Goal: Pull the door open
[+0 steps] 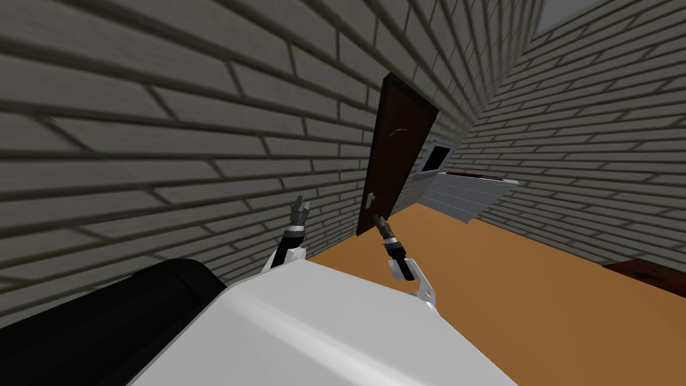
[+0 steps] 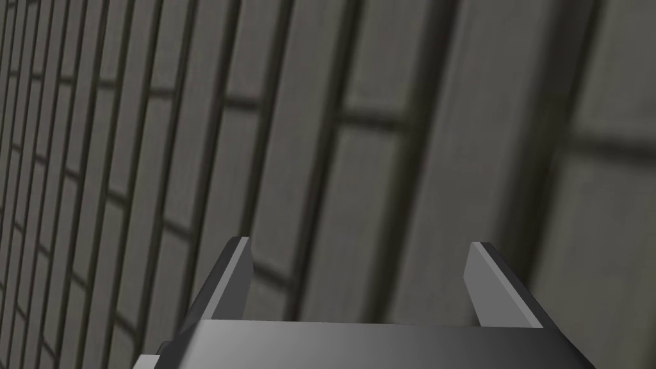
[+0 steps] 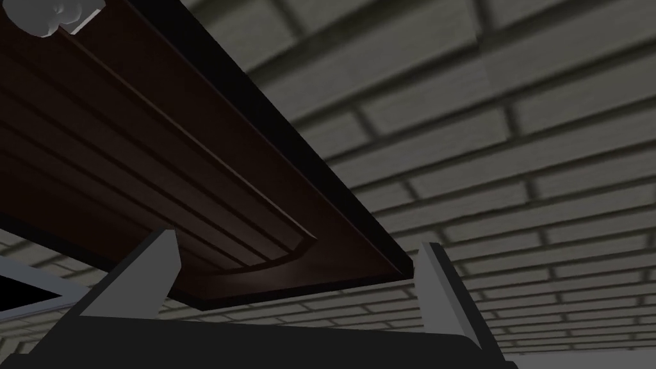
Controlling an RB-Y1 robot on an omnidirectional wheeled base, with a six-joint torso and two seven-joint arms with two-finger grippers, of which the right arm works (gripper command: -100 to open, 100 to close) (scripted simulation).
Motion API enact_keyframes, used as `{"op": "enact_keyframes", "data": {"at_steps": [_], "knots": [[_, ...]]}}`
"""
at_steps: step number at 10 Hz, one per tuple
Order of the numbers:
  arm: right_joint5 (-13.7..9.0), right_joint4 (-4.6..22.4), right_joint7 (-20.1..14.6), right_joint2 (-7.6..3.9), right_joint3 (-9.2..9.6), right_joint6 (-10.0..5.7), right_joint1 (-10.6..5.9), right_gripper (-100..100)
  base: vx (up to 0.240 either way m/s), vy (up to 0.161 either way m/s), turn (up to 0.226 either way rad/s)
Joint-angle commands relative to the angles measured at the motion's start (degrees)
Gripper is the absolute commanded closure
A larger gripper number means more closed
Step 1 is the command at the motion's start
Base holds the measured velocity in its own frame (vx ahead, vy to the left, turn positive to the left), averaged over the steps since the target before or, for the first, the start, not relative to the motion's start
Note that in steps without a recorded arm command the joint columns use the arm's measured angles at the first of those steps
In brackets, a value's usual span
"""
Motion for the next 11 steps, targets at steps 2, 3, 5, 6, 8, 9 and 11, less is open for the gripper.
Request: {"op": "enact_keyframes", "data": {"at_steps": [2,3,5,6,8,9,11], "knots": [[1.2,3.5,1.7,-0.91,0.2,-0.9,-1.9,-100,0.094,-0.059,0.038],[1.6,4.8,2.4,-1.19,0.28,-1.23,-2.66,-100,0.089,-0.068,0.03],[2.5,7.5,3.7,-1.76,0.44,-1.87,-4.14,-100,0.083,-0.066,0.036],[2.9,8.9,4.3,-2.05,0.52,-2.2,-4.88,-100,0.091,-0.064,0.033],[3.8,11.6,5.6,-2.61,0.67,-2.84,-6.37,-100,0.09,-0.063,0.04],[4.2,12.9,6.3,-2.88,0.75,-3.15,-7.07,-100,0.085,-0.066,0.038],[5.0,15.4,7.5,-3.41,0.89,-3.75,-8.47,-100,0.095,-0.072,0.032]]}}
